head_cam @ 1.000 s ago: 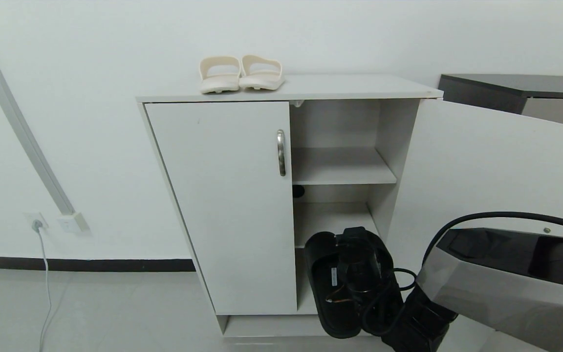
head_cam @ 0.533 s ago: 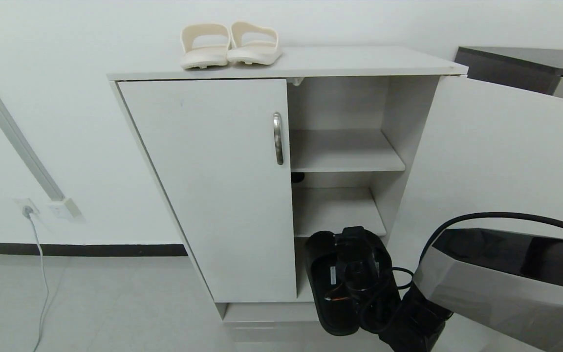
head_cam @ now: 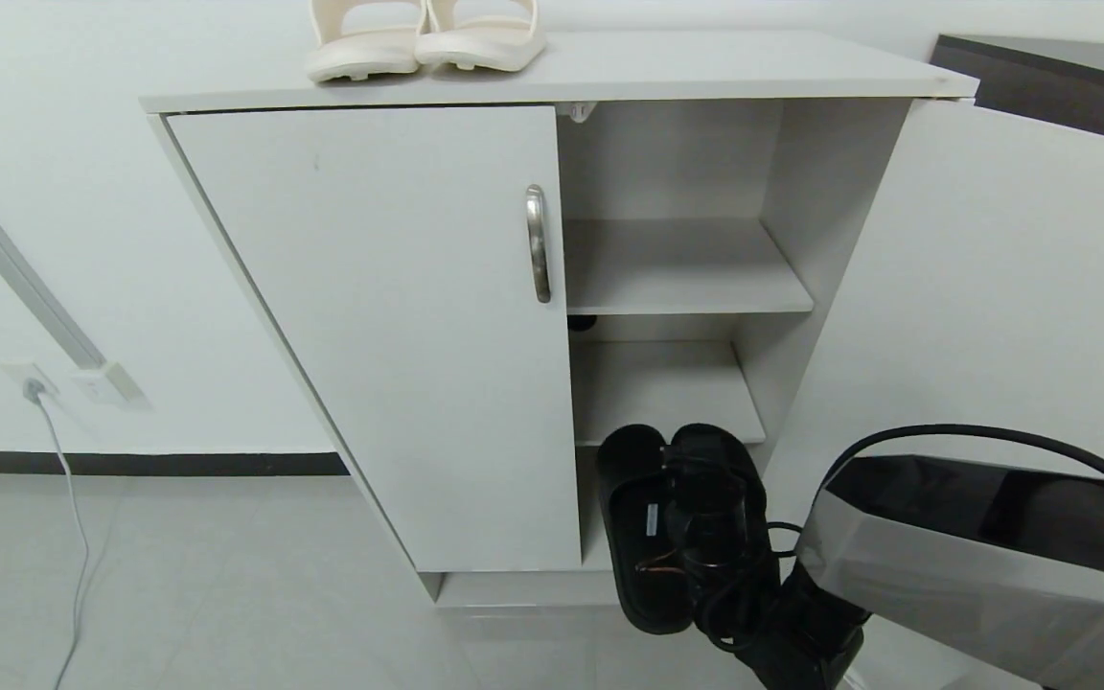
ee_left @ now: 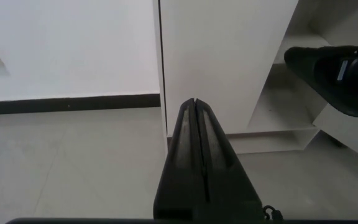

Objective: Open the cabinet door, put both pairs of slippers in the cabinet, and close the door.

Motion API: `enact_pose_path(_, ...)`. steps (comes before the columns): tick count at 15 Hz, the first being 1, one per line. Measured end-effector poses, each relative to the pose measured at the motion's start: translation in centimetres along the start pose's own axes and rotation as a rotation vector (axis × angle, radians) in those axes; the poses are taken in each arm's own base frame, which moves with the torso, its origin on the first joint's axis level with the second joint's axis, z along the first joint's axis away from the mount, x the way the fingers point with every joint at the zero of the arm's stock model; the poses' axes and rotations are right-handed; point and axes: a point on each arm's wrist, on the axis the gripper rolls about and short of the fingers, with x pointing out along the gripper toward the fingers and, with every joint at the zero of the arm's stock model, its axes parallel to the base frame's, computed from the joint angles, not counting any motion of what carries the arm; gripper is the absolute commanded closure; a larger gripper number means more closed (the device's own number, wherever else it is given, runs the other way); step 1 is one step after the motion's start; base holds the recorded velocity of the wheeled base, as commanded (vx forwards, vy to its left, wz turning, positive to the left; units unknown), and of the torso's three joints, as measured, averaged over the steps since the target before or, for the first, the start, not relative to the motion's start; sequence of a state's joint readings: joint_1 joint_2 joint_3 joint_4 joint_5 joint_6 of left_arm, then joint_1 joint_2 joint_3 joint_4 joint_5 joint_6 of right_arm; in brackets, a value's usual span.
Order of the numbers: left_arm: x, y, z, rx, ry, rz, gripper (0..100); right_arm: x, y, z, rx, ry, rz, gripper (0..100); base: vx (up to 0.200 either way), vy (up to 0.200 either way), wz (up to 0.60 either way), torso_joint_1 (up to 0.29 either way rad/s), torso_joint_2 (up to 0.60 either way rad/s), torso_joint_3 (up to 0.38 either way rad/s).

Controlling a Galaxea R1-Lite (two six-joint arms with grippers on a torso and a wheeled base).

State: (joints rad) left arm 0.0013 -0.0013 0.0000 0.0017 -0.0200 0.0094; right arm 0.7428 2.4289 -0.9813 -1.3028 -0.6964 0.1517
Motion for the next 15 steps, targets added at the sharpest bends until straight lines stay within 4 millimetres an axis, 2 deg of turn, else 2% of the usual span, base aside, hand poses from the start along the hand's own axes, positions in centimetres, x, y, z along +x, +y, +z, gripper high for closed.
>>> enact_pose_path(2, 0.0, 0.0, 0.0, 0.0, 0.0, 0.0, 100, 0.7, -0.4, 0.1, -0.017, -0.091, -0.009, 100, 0.0, 0.0, 0.0, 0.0, 0.0, 0.0)
enact_pose_path(11, 0.0, 0.0, 0.0, 0.0, 0.0, 0.0, 100, 1.2, -0.9, -2.0, -0.056, -0.052, -0.026, 100, 0.0, 0.0, 0.0, 0.0, 0.0, 0.0)
enact_pose_path(15, 0.0, 0.0, 0.0, 0.001, 0.0, -0.001, 100, 1.3, -1.0, -2.1, -0.061, -0.046, -0.027, 100, 0.2, 0.0, 0.0, -0.002, 0.0, 0.004)
